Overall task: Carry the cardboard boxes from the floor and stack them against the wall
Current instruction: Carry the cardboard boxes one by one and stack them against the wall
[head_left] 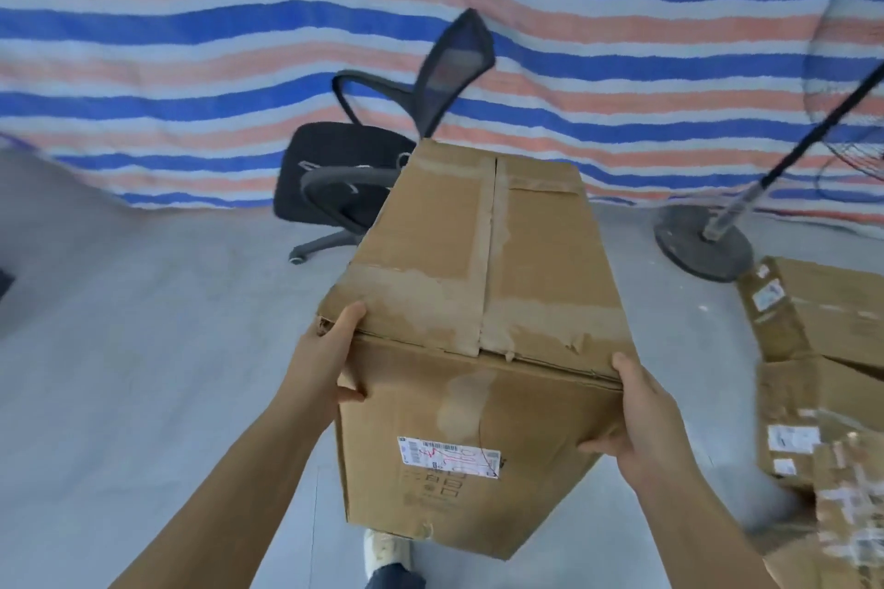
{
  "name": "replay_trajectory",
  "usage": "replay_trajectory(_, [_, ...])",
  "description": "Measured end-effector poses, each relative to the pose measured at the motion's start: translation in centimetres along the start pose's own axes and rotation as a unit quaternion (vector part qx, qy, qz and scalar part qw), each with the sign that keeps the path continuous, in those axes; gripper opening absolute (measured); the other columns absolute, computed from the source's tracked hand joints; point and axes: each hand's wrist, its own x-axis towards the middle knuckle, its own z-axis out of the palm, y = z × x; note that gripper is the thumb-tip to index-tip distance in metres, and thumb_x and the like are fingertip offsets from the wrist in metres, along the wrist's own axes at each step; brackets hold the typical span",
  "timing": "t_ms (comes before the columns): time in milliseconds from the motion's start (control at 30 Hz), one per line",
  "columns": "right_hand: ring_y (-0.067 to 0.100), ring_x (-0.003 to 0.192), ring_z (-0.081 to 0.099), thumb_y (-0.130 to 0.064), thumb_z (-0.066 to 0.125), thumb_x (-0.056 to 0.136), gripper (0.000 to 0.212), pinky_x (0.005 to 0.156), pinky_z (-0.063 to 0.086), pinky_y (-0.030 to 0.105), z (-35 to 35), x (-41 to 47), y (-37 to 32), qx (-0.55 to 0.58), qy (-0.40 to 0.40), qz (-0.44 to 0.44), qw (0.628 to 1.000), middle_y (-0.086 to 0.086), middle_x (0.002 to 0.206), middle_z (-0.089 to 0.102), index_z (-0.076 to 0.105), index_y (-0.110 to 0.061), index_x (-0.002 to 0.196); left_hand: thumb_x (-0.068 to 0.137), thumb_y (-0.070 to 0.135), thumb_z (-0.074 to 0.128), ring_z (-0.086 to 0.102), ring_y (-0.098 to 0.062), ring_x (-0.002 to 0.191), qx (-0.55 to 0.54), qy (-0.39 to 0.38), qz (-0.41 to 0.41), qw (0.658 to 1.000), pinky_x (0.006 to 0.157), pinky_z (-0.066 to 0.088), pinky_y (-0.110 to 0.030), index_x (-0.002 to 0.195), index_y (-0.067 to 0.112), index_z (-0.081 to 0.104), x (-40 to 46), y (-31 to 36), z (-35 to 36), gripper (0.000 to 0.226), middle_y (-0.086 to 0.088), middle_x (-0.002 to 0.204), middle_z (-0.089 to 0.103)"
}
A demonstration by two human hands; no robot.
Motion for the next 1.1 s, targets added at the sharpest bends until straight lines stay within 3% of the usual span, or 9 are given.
replay_trajectory(100, [0.019, 0.099, 0.058, -0.042, 0.054, 0.091, 0.034, 0.062, 0.058, 0.054, 0.3, -1.4, 0.8, -0.046, -0.048, -0.011, 0.998, -0.009, 0.110, 0.060, 0.058, -0.026, 0.122, 0.084, 0.044, 0.065, 0.051, -0.010, 0.093, -0.031, 0.043, 0.015, 0.998, 0.064, 0.056, -0.045, 0.094, 0.028, 0.055, -3.4, -2.4, -2.9, 0.021, 0.009, 0.102, 0.055])
replay_trajectory(233, [0.024, 0.113, 0.052, -0.042, 0.055, 0.091, 0.029, 0.051, 0.058, 0.043, 1.0, -3.4, 2.0, -0.106, -0.099, -0.029, 0.989, -0.003, 0.125, 0.053, 0.056, -0.029, 0.116, 0.082, 0.047, 0.065, 0.052, -0.009, 0.092, -0.063, 0.123, 0.019, 0.990, 0.069, 0.057, -0.048, 0.093, 0.026, 0.055, -7.8, -6.1, -6.4, 0.026, 0.008, 0.102, 0.054])
replay_trajectory(333, [0.022, 0.110, 0.047, -0.041, 0.056, 0.091, 0.031, 0.056, 0.058, 0.045, 2.1, -5.4, 3.3, -0.142, -0.134, -0.042, 0.980, -0.005, 0.121, 0.047, 0.054, -0.030, 0.120, 0.084, 0.046, 0.064, 0.053, -0.008, 0.091, -0.108, 0.171, 0.019, 0.979, 0.066, 0.058, -0.046, 0.097, 0.028, 0.055, -11.4, -9.1, -9.4, 0.024, 0.011, 0.101, 0.054])
replay_trajectory(467, [0.021, 0.114, 0.044, -0.038, 0.055, 0.092, 0.018, 0.060, 0.056, 0.048, 4.5, -9.4, 5.5, -0.188, -0.204, -0.052, 0.959, -0.008, 0.120, 0.046, 0.052, -0.033, 0.109, 0.085, 0.045, 0.062, 0.053, -0.009, 0.089, -0.155, 0.238, 0.018, 0.958, 0.065, 0.058, -0.045, 0.098, 0.028, 0.055, -16.7, -12.9, -14.0, 0.022, 0.012, 0.100, 0.054])
replay_trajectory(633, [0.030, 0.135, 0.034, -0.036, 0.053, 0.094, 0.037, 0.063, 0.053, 0.052, 8.5, -14.6, 9.0, -0.228, -0.280, -0.035, 0.932, -0.009, 0.120, 0.042, 0.054, -0.025, 0.130, 0.086, 0.045, 0.061, 0.058, -0.013, 0.087, -0.197, 0.305, 0.004, 0.932, 0.064, 0.059, -0.045, 0.108, 0.025, 0.058, -22.0, -16.4, -20.1, 0.030, 0.009, 0.097, 0.059])
replay_trajectory(800, [0.033, 0.136, 0.033, -0.037, 0.052, 0.093, 0.039, 0.056, 0.054, 0.049, 14.3, -21.0, 14.1, -0.293, -0.336, -0.044, 0.894, -0.003, 0.141, 0.043, 0.053, -0.027, 0.131, 0.086, 0.046, 0.061, 0.056, -0.016, 0.095, -0.231, 0.365, -0.015, 0.902, 0.067, 0.058, -0.048, 0.119, 0.023, 0.055, -25.8, -20.0, -28.3, 0.040, 0.010, 0.104, 0.057])
replay_trajectory(967, [0.022, 0.112, 0.040, -0.037, 0.052, 0.092, 0.025, 0.066, 0.054, 0.065, 20.9, -28.4, 20.1, -0.333, -0.375, -0.072, 0.862, -0.010, 0.119, 0.041, 0.055, -0.034, 0.117, 0.086, 0.045, 0.061, 0.056, -0.018, 0.094, -0.266, 0.406, -0.016, 0.874, 0.053, 0.057, -0.040, 0.120, 0.024, 0.055, -28.9, -23.4, -37.8, 0.040, 0.008, 0.106, 0.057])
replay_trajectory(1100, [0.027, 0.115, 0.042, -0.039, 0.052, 0.092, 0.038, 0.059, 0.055, 0.060, 26.3, -35.2, 25.1, -0.360, -0.406, -0.065, 0.837, -0.009, 0.121, 0.042, 0.054, -0.030, 0.129, 0.086, 0.047, 0.061, 0.058, -0.018, 0.094, -0.293, 0.441, -0.021, 0.848, 0.056, 0.058, -0.041, 0.116, 0.023, 0.055, -31.4, -25.7, -45.9, 0.038, 0.008, 0.103, 0.058])
